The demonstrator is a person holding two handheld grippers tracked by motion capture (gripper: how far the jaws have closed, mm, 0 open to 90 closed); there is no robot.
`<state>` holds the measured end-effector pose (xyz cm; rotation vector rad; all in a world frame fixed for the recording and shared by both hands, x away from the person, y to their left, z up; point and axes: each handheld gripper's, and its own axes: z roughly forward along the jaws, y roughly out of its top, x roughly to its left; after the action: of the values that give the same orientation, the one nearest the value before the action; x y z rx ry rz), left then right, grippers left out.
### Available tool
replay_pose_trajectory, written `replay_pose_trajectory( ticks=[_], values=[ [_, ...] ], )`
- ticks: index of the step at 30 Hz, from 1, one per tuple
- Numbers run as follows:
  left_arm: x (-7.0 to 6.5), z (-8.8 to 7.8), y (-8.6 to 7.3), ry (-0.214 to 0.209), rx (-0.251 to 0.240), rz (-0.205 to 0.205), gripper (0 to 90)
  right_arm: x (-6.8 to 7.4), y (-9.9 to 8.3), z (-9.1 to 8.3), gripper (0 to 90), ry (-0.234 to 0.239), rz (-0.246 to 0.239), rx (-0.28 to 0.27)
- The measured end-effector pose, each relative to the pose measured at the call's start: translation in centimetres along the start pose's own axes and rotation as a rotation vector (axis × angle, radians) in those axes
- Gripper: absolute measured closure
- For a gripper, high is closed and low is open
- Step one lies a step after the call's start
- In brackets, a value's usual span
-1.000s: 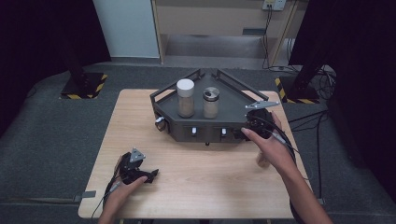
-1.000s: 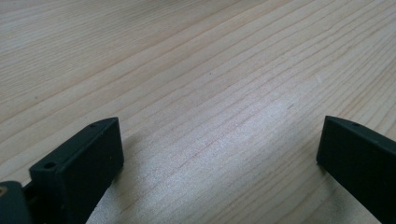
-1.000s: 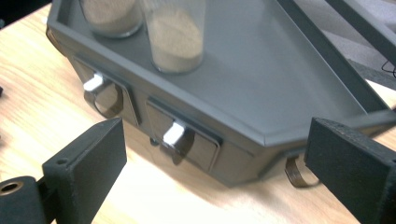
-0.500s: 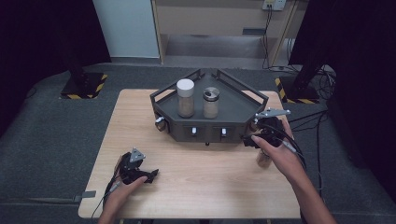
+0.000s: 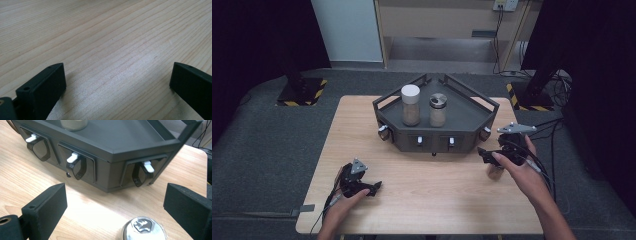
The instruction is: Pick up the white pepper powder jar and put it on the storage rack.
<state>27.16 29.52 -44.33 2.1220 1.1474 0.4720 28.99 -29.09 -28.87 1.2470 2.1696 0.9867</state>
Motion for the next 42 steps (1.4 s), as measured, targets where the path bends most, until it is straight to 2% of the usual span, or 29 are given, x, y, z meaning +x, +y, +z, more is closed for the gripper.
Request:
replay_pose_trajectory(
  ticks=[12, 21, 27, 42],
  values=[
    [0.0, 0.0, 0.0, 0.0, 0.0, 0.0, 0.0, -0.9, -2.1, -0.6, 4.2, -0.018, 0.024, 0.016],
    [0.0, 0.0, 0.0, 0.0, 0.0, 0.0, 0.0, -1.4, -3.7, -0.4, 3.7, -0.046, 0.036, 0.038],
    [0.0, 0.0, 0.0, 0.0, 0.0, 0.0, 0.0, -1.8, -4.7, -0.1, 3.7, -0.048, 0.058, 0.061],
    [0.0, 0.0, 0.0, 0.0, 0.0, 0.0, 0.0, -2.0, -6.4, 0.6, 3.7, -0.052, 0.077, 0.092]
  ],
)
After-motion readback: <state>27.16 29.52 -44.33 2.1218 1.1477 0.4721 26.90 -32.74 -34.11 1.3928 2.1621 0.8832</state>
